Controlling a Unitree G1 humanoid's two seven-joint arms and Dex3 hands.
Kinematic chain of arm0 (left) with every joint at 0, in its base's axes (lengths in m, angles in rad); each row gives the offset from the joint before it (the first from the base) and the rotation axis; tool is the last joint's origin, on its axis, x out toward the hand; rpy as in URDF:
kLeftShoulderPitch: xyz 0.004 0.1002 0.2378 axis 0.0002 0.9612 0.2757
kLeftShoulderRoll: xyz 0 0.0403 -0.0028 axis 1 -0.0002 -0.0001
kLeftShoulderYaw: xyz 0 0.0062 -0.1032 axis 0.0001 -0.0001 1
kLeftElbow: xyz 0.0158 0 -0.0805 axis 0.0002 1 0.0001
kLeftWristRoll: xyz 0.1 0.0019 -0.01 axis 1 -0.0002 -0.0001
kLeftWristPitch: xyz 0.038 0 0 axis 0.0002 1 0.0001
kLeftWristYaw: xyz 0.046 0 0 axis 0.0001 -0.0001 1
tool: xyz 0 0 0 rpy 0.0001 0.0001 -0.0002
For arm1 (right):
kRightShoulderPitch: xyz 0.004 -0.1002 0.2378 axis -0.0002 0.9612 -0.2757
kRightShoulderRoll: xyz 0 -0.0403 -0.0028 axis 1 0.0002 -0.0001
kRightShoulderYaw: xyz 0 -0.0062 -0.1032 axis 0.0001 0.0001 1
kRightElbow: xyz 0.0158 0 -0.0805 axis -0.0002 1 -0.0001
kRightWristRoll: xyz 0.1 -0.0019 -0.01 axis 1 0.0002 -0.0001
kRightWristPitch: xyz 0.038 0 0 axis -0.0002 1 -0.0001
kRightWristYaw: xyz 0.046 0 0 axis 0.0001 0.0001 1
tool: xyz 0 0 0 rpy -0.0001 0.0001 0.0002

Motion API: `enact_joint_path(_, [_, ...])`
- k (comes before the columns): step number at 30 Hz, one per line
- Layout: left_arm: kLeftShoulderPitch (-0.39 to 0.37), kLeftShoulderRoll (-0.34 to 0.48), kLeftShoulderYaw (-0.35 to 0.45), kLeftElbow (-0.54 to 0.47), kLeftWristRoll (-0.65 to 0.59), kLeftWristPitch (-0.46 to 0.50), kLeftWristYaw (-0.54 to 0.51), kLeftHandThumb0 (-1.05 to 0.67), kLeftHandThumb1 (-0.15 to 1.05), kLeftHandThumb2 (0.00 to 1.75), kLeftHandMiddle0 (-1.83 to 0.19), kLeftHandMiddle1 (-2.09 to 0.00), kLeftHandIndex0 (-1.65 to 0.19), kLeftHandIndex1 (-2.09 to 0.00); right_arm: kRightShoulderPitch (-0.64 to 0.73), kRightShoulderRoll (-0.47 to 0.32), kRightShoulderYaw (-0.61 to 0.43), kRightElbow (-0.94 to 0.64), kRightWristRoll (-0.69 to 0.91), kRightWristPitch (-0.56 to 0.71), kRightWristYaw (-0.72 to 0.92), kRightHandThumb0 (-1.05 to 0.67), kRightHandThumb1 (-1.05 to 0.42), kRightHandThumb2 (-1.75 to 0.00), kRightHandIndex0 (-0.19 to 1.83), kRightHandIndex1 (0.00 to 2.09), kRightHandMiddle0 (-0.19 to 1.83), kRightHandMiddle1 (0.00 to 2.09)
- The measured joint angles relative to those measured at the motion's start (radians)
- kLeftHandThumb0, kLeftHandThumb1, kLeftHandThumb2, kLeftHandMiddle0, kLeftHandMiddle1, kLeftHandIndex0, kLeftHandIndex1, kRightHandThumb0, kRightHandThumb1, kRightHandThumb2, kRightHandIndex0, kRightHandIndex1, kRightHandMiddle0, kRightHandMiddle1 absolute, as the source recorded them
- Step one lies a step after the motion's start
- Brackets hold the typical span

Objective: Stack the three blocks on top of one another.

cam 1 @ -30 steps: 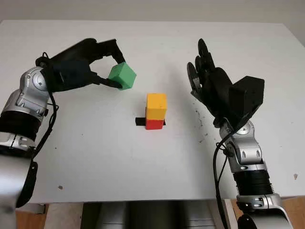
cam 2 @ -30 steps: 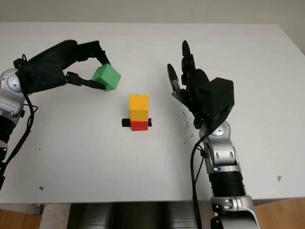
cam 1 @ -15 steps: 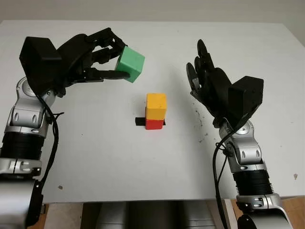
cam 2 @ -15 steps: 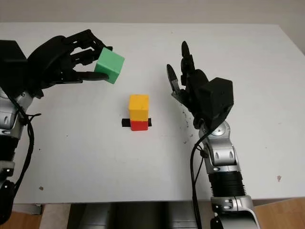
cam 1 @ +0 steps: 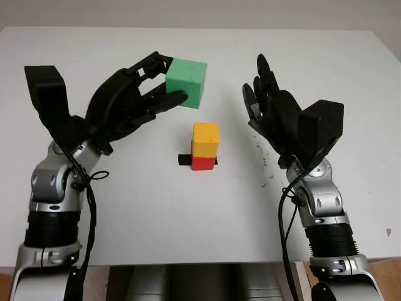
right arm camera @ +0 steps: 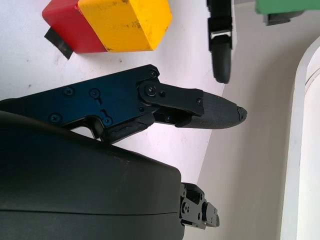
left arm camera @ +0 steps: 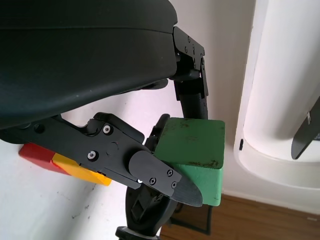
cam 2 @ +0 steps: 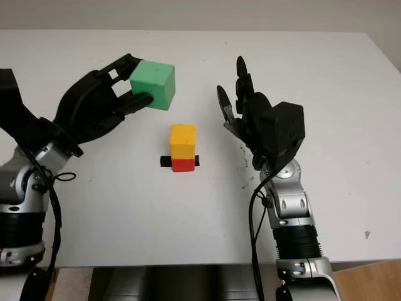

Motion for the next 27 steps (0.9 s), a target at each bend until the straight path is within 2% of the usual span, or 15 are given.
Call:
enact_joint_path(4, [0.049, -0.051, -0.028, -0.001, 0.032, -0.047, 0.025, -0.48, 1.04, 0.06, -0.19, -0.04, -0.31, -1.55, 0.004, 0.0, 0.0, -0.008, 0.002, 0.003, 0.0, -0.68, -1.05, -0.57, -0.19, 0.0, -0.19, 0.0])
enact_joint_path(9, [0.072, -0.093, -0.051, -0.001, 0.092, -0.107, 0.082, -0.47, 1.05, 0.08, -0.11, -0.03, -0.24, -1.62, 0.007, 0.0, -0.003, -0.014, 0.006, 0.004, -0.001, -0.67, -1.05, -0.57, -0.19, 0.0, -0.19, 0.0])
enact_joint_path(16, [0.097, -0.121, -0.084, 0.013, 0.173, -0.21, 0.114, -0.48, 1.05, 0.11, -0.05, -0.04, -0.19, -1.69, 0.008, 0.0, -0.003, -0.016, 0.005, 0.01, -0.006, -0.67, -1.05, -0.57, -0.19, 0.0, -0.19, 0.0])
enact_joint_path(27, [0.131, -0.163, -0.109, 0.036, 0.263, -0.288, 0.192, -0.51, 1.05, 0.1, -0.07, -0.06, -0.21, -1.72, 0.008, 0.0, -0.002, -0.016, 0.005, 0.01, -0.005, -0.66, -1.05, -0.57, -0.19, 0.0, -0.19, 0.0])
